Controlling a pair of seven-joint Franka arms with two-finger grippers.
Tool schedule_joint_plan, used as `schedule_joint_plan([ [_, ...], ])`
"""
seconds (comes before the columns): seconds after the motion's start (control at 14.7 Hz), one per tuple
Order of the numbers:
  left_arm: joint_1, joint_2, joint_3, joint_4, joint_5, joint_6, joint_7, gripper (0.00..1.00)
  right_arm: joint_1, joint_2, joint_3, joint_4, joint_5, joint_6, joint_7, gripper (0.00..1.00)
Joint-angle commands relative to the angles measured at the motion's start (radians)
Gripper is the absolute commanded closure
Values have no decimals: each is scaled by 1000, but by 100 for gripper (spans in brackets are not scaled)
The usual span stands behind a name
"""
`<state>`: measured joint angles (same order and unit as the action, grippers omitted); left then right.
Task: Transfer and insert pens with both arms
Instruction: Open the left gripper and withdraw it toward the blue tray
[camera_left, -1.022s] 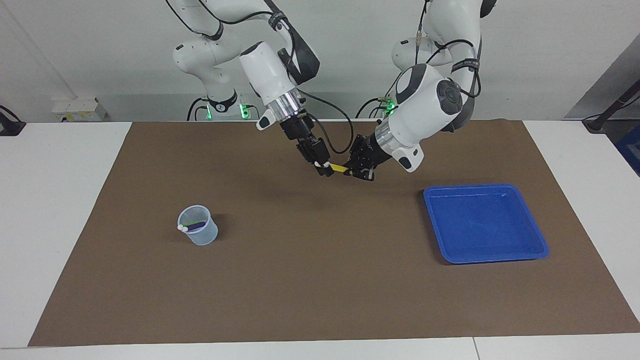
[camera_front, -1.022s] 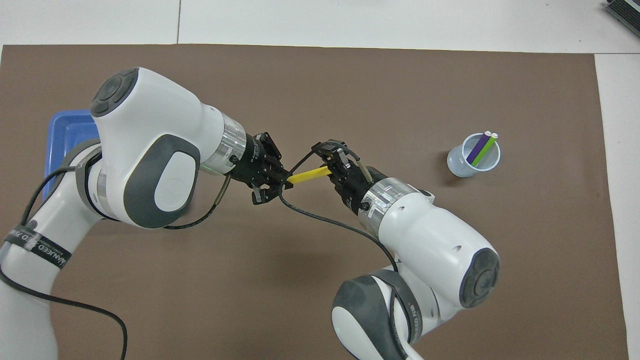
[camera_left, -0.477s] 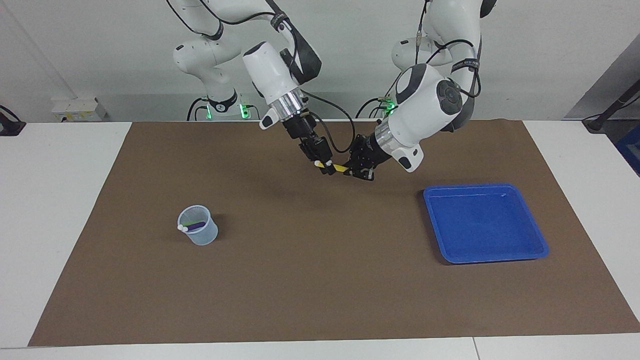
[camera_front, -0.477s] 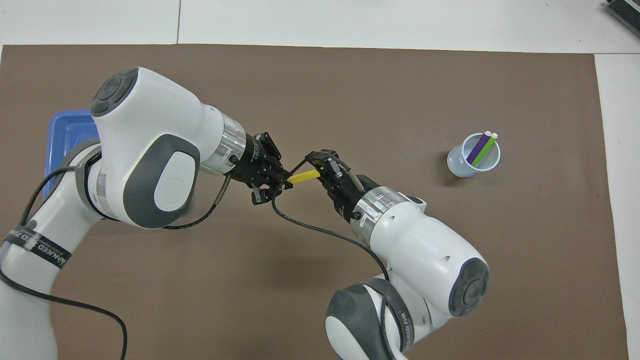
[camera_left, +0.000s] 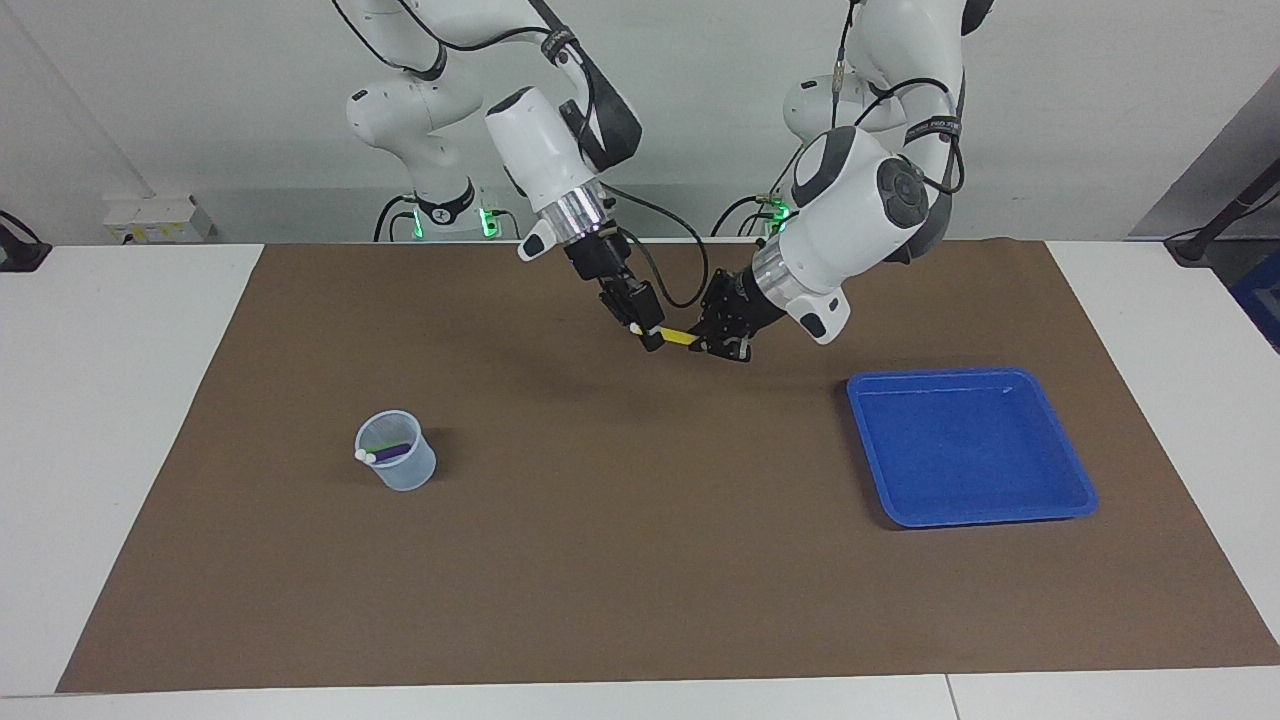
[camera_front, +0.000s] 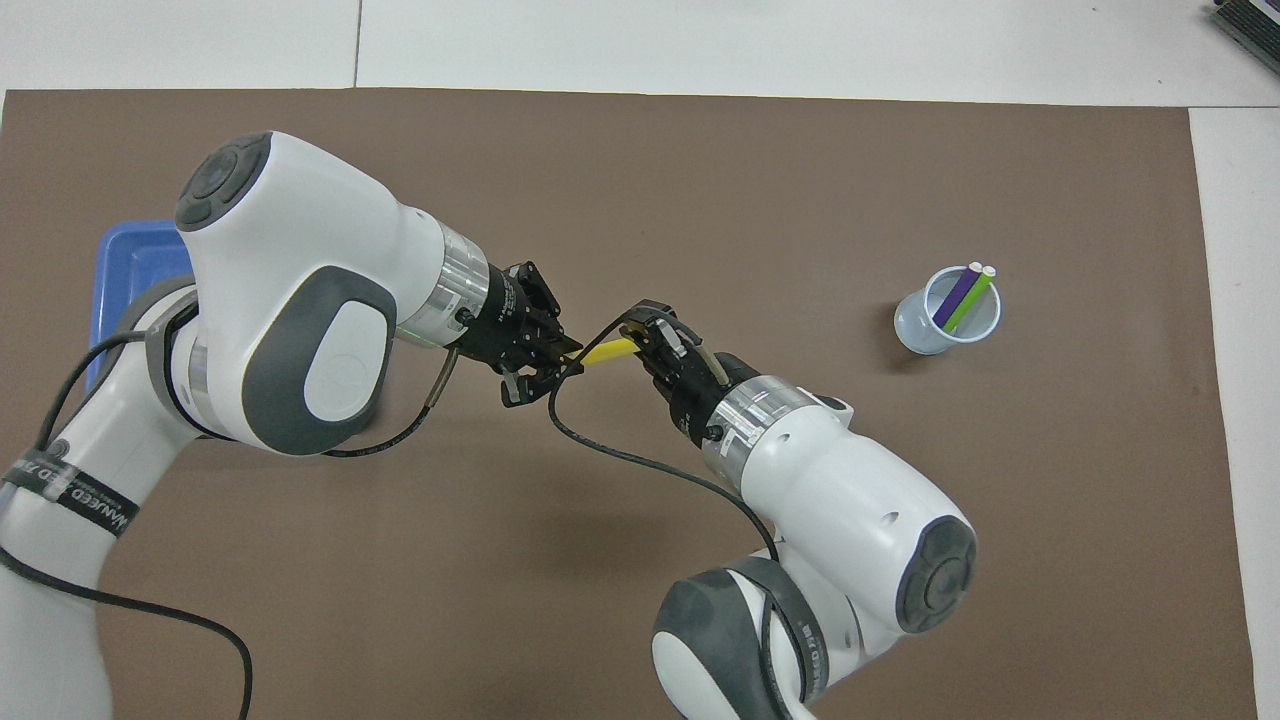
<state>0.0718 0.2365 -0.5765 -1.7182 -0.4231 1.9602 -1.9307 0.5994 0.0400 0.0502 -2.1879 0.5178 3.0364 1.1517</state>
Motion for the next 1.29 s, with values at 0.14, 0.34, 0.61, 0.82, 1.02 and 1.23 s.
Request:
schedule_joint_plan([
  [0.14, -1, -19, 1, -15, 9, -14, -11, 100, 5, -11, 0, -1, 21, 25, 19, 100],
  [0.34, -1, -19, 3, -14, 9, -15, -11, 61, -1, -6, 0, 5, 19, 22, 10, 100],
  [0.61, -3, -20, 3, -15, 10, -24, 41, 18, -12, 0, 0, 25, 19, 6, -1, 100],
  [0.82, -1, -23, 3, -17, 10, -27, 65, 2, -23, 1, 0, 26, 19, -5, -9, 100],
  [1.02, 0, -25, 4, -17, 10, -34, 75, 2, -24, 0, -1, 28, 19, -5, -9, 100],
  [1.23, 6, -26, 6, -18, 10, -43, 97, 1, -26, 0, -1, 28, 19, -5, -10, 100],
])
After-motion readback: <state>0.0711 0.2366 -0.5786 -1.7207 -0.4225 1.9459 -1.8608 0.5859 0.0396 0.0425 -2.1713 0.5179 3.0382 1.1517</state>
